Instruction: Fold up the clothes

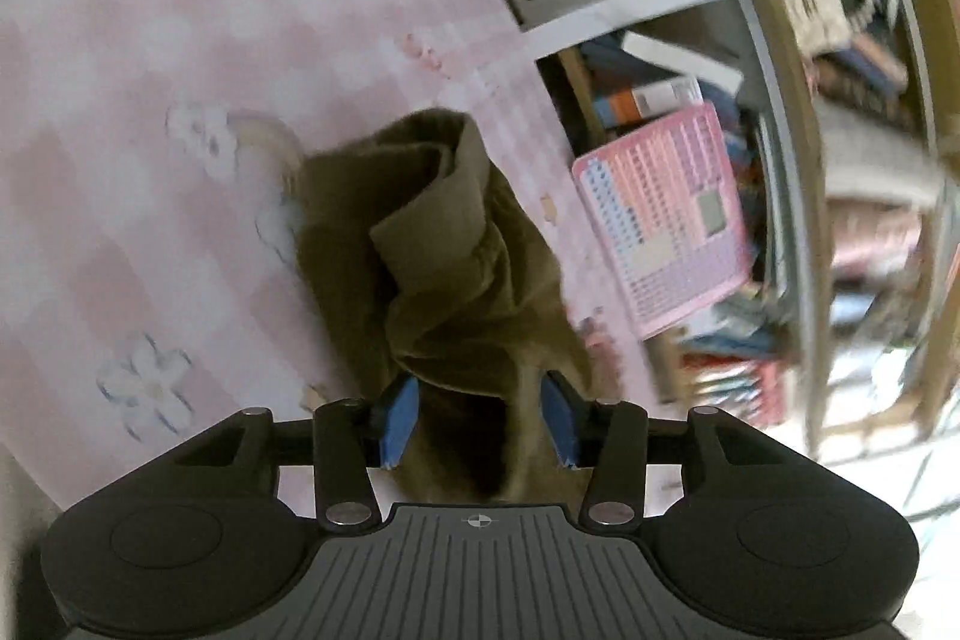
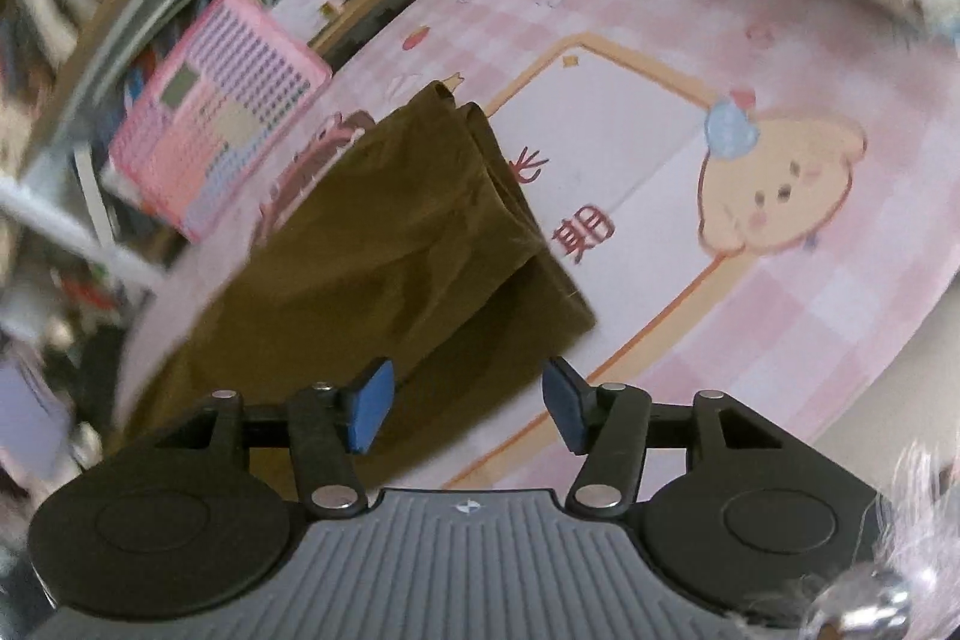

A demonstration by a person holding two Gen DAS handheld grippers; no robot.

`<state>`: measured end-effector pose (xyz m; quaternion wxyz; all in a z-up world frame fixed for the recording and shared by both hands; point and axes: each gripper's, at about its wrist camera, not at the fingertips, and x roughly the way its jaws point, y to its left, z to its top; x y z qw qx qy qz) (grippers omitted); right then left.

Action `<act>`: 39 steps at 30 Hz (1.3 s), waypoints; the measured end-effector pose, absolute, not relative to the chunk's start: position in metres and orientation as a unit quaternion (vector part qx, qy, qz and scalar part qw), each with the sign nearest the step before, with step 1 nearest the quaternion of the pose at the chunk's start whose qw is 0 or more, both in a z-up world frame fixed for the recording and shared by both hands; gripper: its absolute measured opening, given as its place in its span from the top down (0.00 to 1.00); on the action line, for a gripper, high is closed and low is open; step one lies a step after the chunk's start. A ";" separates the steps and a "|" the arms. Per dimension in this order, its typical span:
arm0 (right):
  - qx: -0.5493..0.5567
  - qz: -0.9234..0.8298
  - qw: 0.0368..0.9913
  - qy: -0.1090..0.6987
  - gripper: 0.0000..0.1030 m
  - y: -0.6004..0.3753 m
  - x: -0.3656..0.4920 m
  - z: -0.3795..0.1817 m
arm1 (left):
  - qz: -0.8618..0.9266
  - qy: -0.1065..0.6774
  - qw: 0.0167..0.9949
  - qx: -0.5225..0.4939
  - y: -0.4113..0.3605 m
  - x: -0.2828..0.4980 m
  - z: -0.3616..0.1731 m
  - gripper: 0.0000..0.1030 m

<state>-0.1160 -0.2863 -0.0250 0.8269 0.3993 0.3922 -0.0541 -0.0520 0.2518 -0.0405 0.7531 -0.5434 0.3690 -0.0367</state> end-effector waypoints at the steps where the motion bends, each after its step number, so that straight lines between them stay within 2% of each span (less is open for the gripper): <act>1: 0.416 -0.058 0.820 0.390 0.49 -0.288 -0.115 -0.026 | -0.035 0.368 0.745 -0.554 0.252 -0.051 -0.043 0.56; 14: 0.553 -0.091 0.739 0.375 0.44 -0.304 -0.103 -0.044 | 0.004 0.375 0.669 -0.641 0.233 -0.021 -0.083 0.52; 20: 0.589 -0.110 0.712 0.365 0.44 -0.315 -0.089 -0.055 | 0.005 0.372 0.691 -0.620 0.239 -0.013 -0.076 0.55; 22: 0.593 -0.116 0.709 0.364 0.53 -0.317 -0.085 -0.059 | 0.012 0.365 0.698 -0.616 0.242 -0.013 -0.074 0.62; 23: 0.595 -0.120 0.707 0.363 0.56 -0.318 -0.083 -0.061 | 0.016 0.361 0.704 -0.611 0.243 -0.012 -0.072 0.75; 24: 0.598 -0.121 0.706 0.360 0.66 -0.319 -0.081 -0.063 | 0.016 0.362 0.718 -0.594 0.243 -0.008 -0.068 0.87; 25: 0.598 -0.122 0.706 0.358 0.83 -0.320 -0.078 -0.065 | 0.017 0.364 0.732 -0.576 0.243 -0.004 -0.064 0.91; 26: 0.593 -0.125 0.709 0.361 0.91 -0.320 -0.075 -0.065 | 0.015 0.364 0.749 -0.554 0.241 0.001 -0.057 0.97; 27: 0.585 -0.130 0.713 0.364 0.94 -0.320 -0.070 -0.065 | 0.011 0.366 0.771 -0.521 0.237 0.008 -0.047 0.97; 30: 0.554 -0.113 0.746 0.351 0.97 -0.320 -0.047 -0.044 | -0.035 0.340 0.842 -0.418 0.220 0.037 -0.008 0.98; 33: 0.520 -0.060 0.803 0.285 0.97 -0.321 -0.029 0.014 | -0.090 0.274 0.871 -0.399 0.218 0.048 0.036 0.98; 35: 0.486 -0.024 0.840 0.238 0.97 -0.320 -0.035 0.056 | -0.097 0.277 0.864 -0.409 0.231 0.039 0.033 0.98; 37: 0.467 -0.017 0.851 0.241 0.97 -0.319 -0.058 0.063 | -0.104 0.283 0.857 -0.419 0.245 0.030 0.028 0.97; 39: 0.459 -0.026 0.845 0.274 0.97 -0.315 -0.080 0.049 | -0.072 0.343 0.833 -0.428 0.252 0.022 -0.013 0.97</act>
